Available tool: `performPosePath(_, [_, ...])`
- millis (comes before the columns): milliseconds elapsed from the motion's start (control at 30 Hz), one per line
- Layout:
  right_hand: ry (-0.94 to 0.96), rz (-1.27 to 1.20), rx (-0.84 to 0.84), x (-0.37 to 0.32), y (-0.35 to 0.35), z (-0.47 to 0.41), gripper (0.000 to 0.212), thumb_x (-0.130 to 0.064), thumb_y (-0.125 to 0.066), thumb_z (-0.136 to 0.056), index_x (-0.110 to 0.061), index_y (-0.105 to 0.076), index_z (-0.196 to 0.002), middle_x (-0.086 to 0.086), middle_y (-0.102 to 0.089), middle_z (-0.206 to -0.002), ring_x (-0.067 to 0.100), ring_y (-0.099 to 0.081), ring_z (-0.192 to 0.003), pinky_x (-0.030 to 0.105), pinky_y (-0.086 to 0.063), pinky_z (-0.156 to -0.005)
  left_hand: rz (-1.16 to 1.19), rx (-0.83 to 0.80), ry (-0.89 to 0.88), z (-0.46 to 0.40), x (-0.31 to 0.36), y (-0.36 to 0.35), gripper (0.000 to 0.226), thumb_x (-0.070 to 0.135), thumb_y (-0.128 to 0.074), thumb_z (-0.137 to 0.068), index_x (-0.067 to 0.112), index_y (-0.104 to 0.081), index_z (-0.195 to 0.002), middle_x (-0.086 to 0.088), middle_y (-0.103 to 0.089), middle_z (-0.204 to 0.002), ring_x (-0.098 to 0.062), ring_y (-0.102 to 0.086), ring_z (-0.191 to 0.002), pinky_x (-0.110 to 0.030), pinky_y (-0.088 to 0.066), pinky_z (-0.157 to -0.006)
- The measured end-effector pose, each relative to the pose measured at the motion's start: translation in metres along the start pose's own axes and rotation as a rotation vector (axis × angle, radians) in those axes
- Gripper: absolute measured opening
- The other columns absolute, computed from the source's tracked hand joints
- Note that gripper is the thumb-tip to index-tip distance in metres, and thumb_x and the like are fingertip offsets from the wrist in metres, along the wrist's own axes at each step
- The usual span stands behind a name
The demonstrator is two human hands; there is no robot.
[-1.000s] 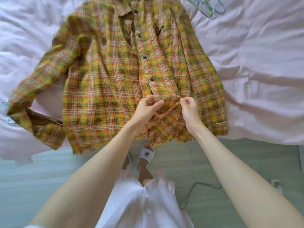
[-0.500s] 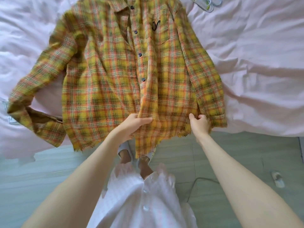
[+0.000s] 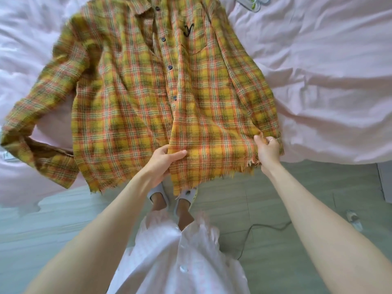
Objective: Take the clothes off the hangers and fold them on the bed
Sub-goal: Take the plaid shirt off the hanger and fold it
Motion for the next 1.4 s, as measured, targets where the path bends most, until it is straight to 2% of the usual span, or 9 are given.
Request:
performPosePath(200, [0.056,0.03,0.002,-0.004,0.015,-0.001,0.029,-0.043,-0.054,-0.092,-0.015,-0.057,-0.088,0.002,-0.055,-0.08,0.014,-0.05,-0.074,0.027,-0.042,-0.072,0.18,-0.041,-0.061,0.005,0.004,-0.012,0.045,0.044,-0.056,-0.089,0.013,-0.058,-0.122,-0.007,-0.066,-0.118,-0.026,-0.062,-0.111,-0.051,-0.045,-0.098])
performPosePath(367, [0.013,-0.174,0.051,-0.003,0.021,0.002,0.05,-0.03,-0.055,-0.095,-0.002,-0.045,-0.136,0.004,-0.05,-0.136,0.017,-0.045,-0.126,0.027,-0.033,-0.103,0.238,0.047,-0.096,0.007,0.002,0.0,0.04,0.048,-0.035,-0.098,0.021,-0.058,-0.117,-0.005,-0.067,-0.114,-0.024,-0.063,-0.105,-0.047,-0.052,-0.084])
performPosePath(433, [0.026,-0.275,0.104,-0.011,0.028,0.005,0.045,-0.027,-0.055,-0.095,-0.004,-0.049,-0.133,0.001,-0.051,-0.133,0.014,-0.047,-0.12,0.026,-0.035,-0.103,0.021,0.207,-0.255,0.012,0.015,0.014,0.024,0.038,-0.039,-0.1,0.02,-0.054,-0.098,-0.005,-0.064,-0.095,-0.014,-0.062,-0.086,-0.041,-0.053,-0.078])
performPosePath(500, [0.055,-0.322,0.189,-0.017,0.04,0.007,0.035,-0.025,-0.054,-0.095,-0.004,-0.057,-0.123,0.004,-0.059,-0.124,0.016,-0.055,-0.112,0.032,-0.044,-0.1,-0.302,0.32,-0.498,0.026,0.037,0.015,0.019,0.027,-0.039,-0.101,0.017,-0.045,-0.086,-0.001,-0.045,-0.067,0.0,-0.042,-0.053,-0.022,-0.04,-0.055])
performPosePath(633, [0.148,-0.17,0.347,-0.029,0.055,0.015,0.029,-0.021,-0.043,-0.1,-0.003,-0.06,-0.115,0.008,-0.064,-0.112,0.019,-0.059,-0.099,0.029,-0.048,-0.087,-0.536,0.339,-0.707,0.04,0.05,-0.002,0.014,0.019,-0.04,-0.1,0.01,-0.038,-0.09,0.005,-0.032,-0.058,-0.006,-0.033,-0.042,-0.017,-0.024,-0.043])
performPosePath(833, [0.114,0.159,0.453,-0.026,0.056,0.018,0.033,-0.024,-0.034,-0.102,-0.003,-0.058,-0.114,0.015,-0.062,-0.116,0.031,-0.056,-0.109,0.03,-0.039,-0.08,-0.569,0.326,-0.535,0.022,0.023,0.001,0.013,0.022,-0.039,-0.101,0.01,-0.038,-0.094,0.0,-0.04,-0.059,-0.012,-0.031,-0.047,-0.027,-0.026,-0.046])
performPosePath(1067, [0.002,0.37,0.394,-0.005,0.054,0.007,0.036,-0.022,-0.032,-0.103,-0.001,-0.053,-0.122,0.018,-0.058,-0.125,0.034,-0.052,-0.116,0.037,-0.04,-0.091,-0.702,0.241,-0.342,0.002,-0.003,-0.003,0.014,0.017,-0.044,-0.099,0.008,-0.036,-0.106,0.0,-0.043,-0.068,-0.015,-0.042,-0.059,-0.032,-0.033,-0.053])
performPosePath(1233, [-0.088,0.439,0.249,-0.001,0.033,0.003,0.039,-0.007,-0.039,-0.094,-0.006,-0.043,-0.133,0.014,-0.051,-0.135,0.034,-0.048,-0.123,0.039,-0.039,-0.101,-0.705,0.16,-0.083,-0.016,-0.022,0.011,0.042,0.022,-0.048,-0.098,0.005,-0.037,-0.135,-0.008,-0.05,-0.128,-0.025,-0.05,-0.116,-0.036,-0.042,-0.095])
performPosePath(1400, [0.178,0.664,0.28,-0.052,0.001,0.016,0.056,-0.019,-0.045,-0.095,-0.014,-0.023,-0.147,0.011,-0.028,-0.151,0.03,-0.03,-0.137,0.048,-0.03,-0.108,-0.72,0.265,-0.233,-0.017,0.024,0.023,0.031,0.018,-0.042,-0.1,0.01,-0.045,-0.129,-0.008,-0.054,-0.128,-0.011,-0.052,-0.084,-0.018,-0.04,-0.061])
Point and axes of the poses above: each hand's wrist, its own z-axis away from the middle knuckle, its own y-axis out of the back of the hand, x = y × z, the point moved 10 cm from there along -z, towards the middle knuckle
